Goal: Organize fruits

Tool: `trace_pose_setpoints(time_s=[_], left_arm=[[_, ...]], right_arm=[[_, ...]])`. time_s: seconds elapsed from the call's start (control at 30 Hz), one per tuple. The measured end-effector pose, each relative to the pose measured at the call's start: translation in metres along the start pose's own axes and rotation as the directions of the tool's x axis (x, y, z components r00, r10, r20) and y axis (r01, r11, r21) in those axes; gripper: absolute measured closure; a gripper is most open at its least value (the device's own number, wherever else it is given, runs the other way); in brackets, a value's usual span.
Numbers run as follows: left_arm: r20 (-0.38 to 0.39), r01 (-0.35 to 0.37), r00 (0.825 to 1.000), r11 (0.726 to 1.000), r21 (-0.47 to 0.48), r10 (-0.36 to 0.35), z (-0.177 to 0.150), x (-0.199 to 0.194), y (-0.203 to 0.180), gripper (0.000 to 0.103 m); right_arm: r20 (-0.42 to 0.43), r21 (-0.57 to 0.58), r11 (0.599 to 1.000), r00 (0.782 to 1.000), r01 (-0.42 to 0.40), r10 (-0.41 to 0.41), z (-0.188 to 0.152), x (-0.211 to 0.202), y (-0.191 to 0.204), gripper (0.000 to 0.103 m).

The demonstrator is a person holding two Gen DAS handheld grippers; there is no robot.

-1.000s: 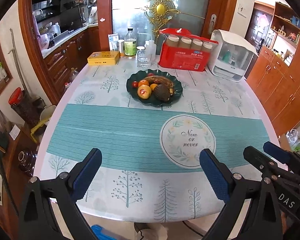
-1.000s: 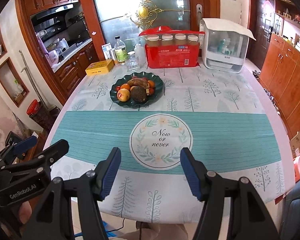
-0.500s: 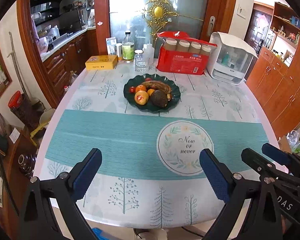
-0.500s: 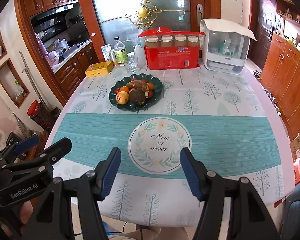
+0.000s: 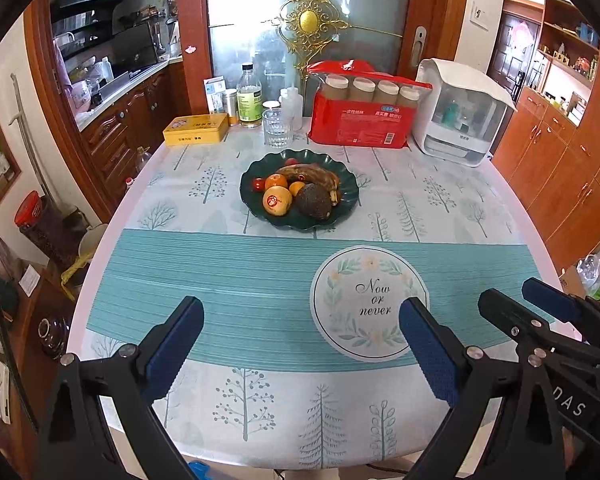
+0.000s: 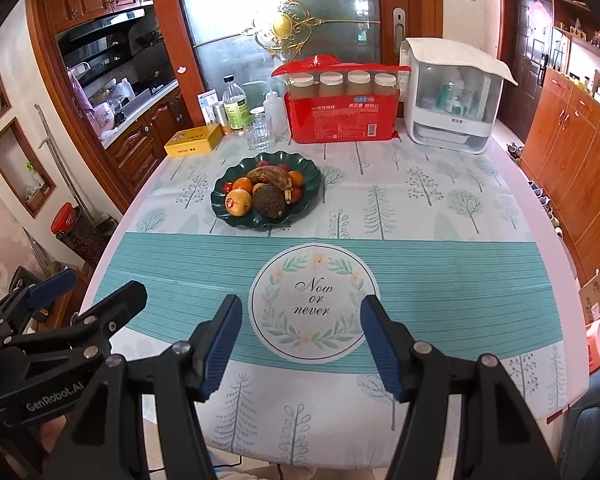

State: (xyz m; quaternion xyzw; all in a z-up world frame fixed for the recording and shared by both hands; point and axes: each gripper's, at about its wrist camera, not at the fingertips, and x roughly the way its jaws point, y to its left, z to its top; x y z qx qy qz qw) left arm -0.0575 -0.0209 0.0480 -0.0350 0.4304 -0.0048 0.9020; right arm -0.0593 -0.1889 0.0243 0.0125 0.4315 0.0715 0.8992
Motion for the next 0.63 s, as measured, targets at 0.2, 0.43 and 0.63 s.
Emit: trace_pose_setpoints(time_s=[0.2, 0.43, 0.63], left_arm=[[-0.004, -0.001, 1.0, 1.0, -0.004, 0.001, 0.003, 0.004, -0.001, 0.005], [-0.003, 0.006, 1.0, 1.0, -0.019, -0.006, 0.008, 0.012, 0.0, 0.005], [0.008, -0.013, 1.0, 0.999, -0.031, 0.013, 0.011, 0.016, 0.002, 0.005]], right_arm=[[-0.004, -0.006, 1.0, 1.0, -0.003, 0.003, 0.006, 0.006, -0.001, 0.041], [-0.012, -0.009, 1.0, 1.0, -0.014, 0.014, 0.013, 0.01, 0.002, 0.041], [-0.006, -0.016, 1.0, 1.0, -0.009, 0.009, 0.012, 0.01, 0.004, 0.041]])
